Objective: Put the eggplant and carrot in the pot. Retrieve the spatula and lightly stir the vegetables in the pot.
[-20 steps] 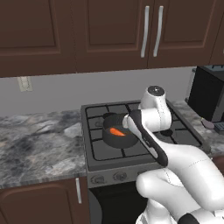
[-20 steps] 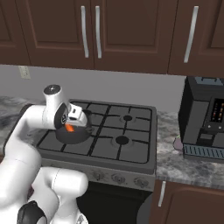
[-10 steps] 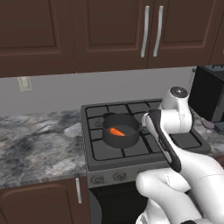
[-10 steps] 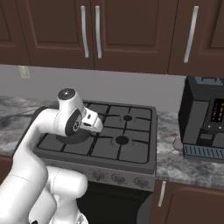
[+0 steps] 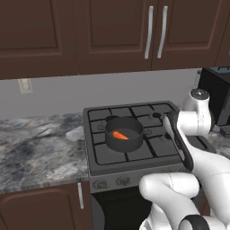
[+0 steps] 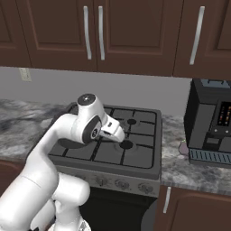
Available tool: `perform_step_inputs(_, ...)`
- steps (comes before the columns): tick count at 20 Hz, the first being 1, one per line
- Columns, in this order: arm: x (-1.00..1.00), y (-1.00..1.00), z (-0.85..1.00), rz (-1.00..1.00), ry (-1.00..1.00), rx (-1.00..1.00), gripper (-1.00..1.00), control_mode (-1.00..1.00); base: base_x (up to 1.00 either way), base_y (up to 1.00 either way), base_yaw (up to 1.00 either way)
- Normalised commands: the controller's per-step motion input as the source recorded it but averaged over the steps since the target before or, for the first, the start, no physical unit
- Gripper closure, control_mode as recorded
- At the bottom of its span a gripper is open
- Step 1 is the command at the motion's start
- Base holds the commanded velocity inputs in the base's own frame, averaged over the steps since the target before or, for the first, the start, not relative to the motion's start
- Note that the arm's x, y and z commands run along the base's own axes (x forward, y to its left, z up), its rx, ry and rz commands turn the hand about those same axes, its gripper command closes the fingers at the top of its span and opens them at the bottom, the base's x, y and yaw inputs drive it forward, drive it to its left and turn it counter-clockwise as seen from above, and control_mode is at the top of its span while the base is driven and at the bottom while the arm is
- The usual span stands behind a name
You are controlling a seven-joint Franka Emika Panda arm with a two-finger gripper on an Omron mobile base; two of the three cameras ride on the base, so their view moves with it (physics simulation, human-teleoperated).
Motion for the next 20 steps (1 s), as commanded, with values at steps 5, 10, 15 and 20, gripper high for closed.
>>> perform_step_inputs(5,0.0,-0.74,0.08,-0.09,0.07,-0.01,-1.0,-1.0,0.0,0.0,0.0)
perform_step_inputs(10,0.0,-0.84,0.0,-0.04,0.06,0.0,-1.0,-1.0,0.0,0.0,0.0)
perform_step_inputs(15,0.0,-0.68,-0.11,0.0,0.0,-0.02,-1.0,-1.0,0.0,0.0,0.0)
perform_step_inputs(20,0.17,-0.34,-0.17,0.0,0.0,-0.04,-1.0,-1.0,0.0,0.0,0.0)
